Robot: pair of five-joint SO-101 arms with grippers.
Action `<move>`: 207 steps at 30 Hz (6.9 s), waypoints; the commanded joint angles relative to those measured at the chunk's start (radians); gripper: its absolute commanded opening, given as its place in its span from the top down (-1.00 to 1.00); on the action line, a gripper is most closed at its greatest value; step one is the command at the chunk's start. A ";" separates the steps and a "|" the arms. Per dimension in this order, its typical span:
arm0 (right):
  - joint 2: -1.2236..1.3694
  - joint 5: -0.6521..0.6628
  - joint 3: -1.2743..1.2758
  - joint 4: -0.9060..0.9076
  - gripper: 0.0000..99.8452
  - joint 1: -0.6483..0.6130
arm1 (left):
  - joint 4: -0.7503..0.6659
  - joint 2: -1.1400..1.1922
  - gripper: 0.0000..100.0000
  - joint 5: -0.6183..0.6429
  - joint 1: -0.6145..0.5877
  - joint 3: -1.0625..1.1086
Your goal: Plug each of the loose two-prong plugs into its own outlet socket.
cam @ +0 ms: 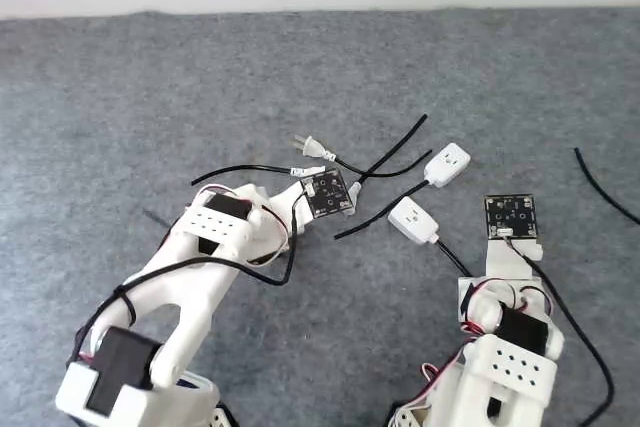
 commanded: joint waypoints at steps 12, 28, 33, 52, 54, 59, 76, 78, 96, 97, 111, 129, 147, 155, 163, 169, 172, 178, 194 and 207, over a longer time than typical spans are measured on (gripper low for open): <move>-0.016 0.012 -0.011 -0.019 0.98 -0.005 | 0.164 -0.430 0.89 0.574 0.302 0.188; -0.019 0.044 0.003 -0.021 0.98 -0.005 | -0.009 -0.089 0.54 0.962 0.259 0.093; -0.019 0.046 0.005 -0.021 0.98 -0.005 | 0.057 0.020 0.24 0.988 0.198 0.002; -0.019 0.046 0.009 -0.021 0.98 -0.028 | 0.127 -0.672 0.75 0.621 0.244 0.209; -0.019 0.046 0.009 -0.021 0.98 -0.028 | 0.127 -0.712 0.97 0.621 0.276 0.232; -0.019 0.046 0.009 -0.021 0.98 -0.028 | 0.121 -0.603 0.98 0.623 0.368 0.252; -0.019 0.046 0.009 -0.021 0.98 -0.022 | 0.049 0.072 0.97 0.628 0.460 -0.056; -0.019 0.046 0.009 -0.021 0.98 -0.022 | 0.055 0.107 0.97 0.628 0.423 -0.091; -0.019 0.048 0.009 -0.021 0.98 -0.025 | 0.038 -0.060 0.97 0.626 0.245 -0.064; -0.019 0.048 0.009 -0.021 0.98 -0.025 | 0.032 -0.044 0.97 0.626 0.239 -0.064; -0.019 0.048 0.009 -0.021 0.98 -0.024 | 0.072 0.158 0.97 0.621 0.161 -0.163; -0.019 0.031 -0.009 -0.022 0.98 -0.028 | 0.232 0.249 0.97 0.473 0.158 -0.229; 0.384 -0.463 -0.595 -0.021 0.78 -0.360 | 0.230 0.252 0.69 0.542 0.117 -0.216; 0.641 -0.569 -0.718 -0.116 0.78 -0.472 | 0.229 0.249 0.69 0.539 0.112 -0.216; 0.720 -0.499 -0.586 -0.283 0.78 -0.481 | 0.158 0.068 0.64 0.540 -0.012 -0.194; 0.727 -0.496 -0.557 -0.315 0.78 -0.495 | 0.112 -0.173 0.63 0.542 0.012 -0.058; 0.727 -0.496 -0.555 -0.306 0.78 -0.498 | 0.107 -0.207 0.63 0.543 0.012 -0.035; 0.727 -0.494 -0.555 -0.306 0.78 -0.492 | 0.112 -0.238 0.77 0.543 0.031 -0.031; 0.727 -0.494 -0.555 -0.306 0.78 -0.489 | 0.064 -0.267 0.97 0.543 0.264 0.062; 0.727 -0.494 -0.554 -0.305 0.78 -0.489 | -0.021 0.057 0.97 0.543 0.098 -0.088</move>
